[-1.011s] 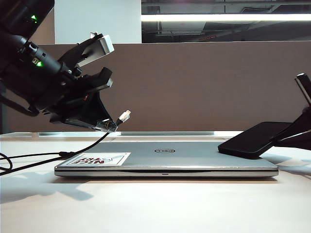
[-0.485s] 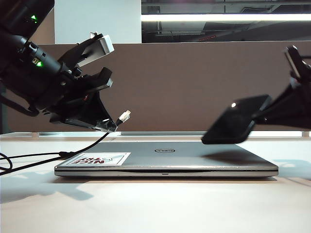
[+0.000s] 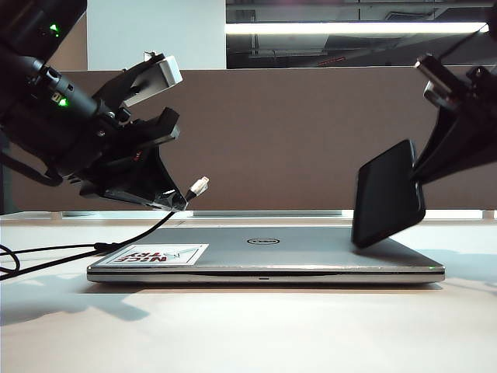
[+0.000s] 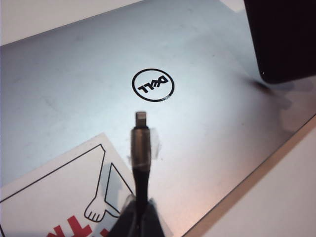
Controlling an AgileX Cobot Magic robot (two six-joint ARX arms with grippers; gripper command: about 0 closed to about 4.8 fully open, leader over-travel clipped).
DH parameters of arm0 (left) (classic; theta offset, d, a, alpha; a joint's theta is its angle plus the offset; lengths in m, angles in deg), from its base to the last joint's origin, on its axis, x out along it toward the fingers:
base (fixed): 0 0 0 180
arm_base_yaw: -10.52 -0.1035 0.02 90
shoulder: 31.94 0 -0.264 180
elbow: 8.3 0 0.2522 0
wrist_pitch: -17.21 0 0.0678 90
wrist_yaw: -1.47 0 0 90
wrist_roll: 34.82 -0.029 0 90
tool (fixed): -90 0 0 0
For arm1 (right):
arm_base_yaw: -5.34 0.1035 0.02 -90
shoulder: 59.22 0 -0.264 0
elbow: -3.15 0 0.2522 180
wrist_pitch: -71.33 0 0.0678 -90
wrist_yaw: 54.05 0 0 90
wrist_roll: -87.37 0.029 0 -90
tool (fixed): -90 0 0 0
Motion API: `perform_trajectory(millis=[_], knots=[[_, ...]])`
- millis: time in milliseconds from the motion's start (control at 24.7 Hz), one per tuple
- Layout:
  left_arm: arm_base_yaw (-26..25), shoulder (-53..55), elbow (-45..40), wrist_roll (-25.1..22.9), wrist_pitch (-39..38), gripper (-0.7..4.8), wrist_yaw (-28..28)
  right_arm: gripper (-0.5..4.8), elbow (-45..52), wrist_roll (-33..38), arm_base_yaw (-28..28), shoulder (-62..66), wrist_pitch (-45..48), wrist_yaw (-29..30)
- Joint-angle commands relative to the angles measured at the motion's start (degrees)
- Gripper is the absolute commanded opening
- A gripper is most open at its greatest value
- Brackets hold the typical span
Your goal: Pick up the charging cable and the phone, plug the charging cable into the charging port on the phone, and finally place them back on the table.
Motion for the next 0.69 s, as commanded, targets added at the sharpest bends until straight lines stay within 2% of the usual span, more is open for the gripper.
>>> perform_trajectory(millis=[40, 243, 485, 687], knots=[[0.1, -0.1, 0.3, 0.2, 1.0, -0.08, 0.2, -0.06, -5.7, -1.1, 0.1, -0.6, -7.2, -3.9], [0.1, -0.1, 0.3, 0.2, 1.2, -0.08, 0.2, -0.06, -12.2, -5.4, 0.1, -0.5, -18.9, -15.1], [0.1, -0.1, 0.3, 0.2, 1.2, -0.08, 0.2, -0.06, -13.5, -8.5, 0.2, -0.5, -27.3, -22.2], [0.1, -0.1, 0.3, 0.2, 1.9, -0.08, 0.2, -0.06, -13.6, -11.1, 0.2, -0.4, -31.7, -22.8]])
